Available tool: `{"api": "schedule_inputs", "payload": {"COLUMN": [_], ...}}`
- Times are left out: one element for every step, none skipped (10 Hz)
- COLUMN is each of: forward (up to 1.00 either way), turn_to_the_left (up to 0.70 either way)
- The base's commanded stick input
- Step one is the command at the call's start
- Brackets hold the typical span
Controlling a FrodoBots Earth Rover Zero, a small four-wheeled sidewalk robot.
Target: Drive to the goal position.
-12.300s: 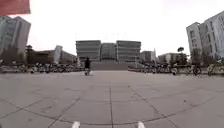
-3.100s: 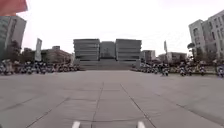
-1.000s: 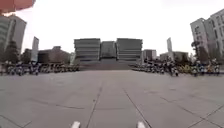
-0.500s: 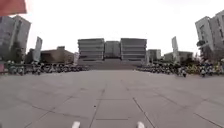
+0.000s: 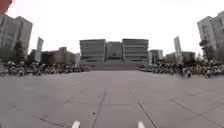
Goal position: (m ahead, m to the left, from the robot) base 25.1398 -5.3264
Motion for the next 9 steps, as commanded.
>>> {"api": "schedule_inputs", "payload": {"forward": [0.60, 0.60, 0.60, 0.60, 0.60, 0.60, 0.60, 0.60, 0.60], "turn_to_the_left": [0.00, 0.00, 0.00, 0.00, 0.00, 0.00, 0.00, 0.00, 0.00]}}
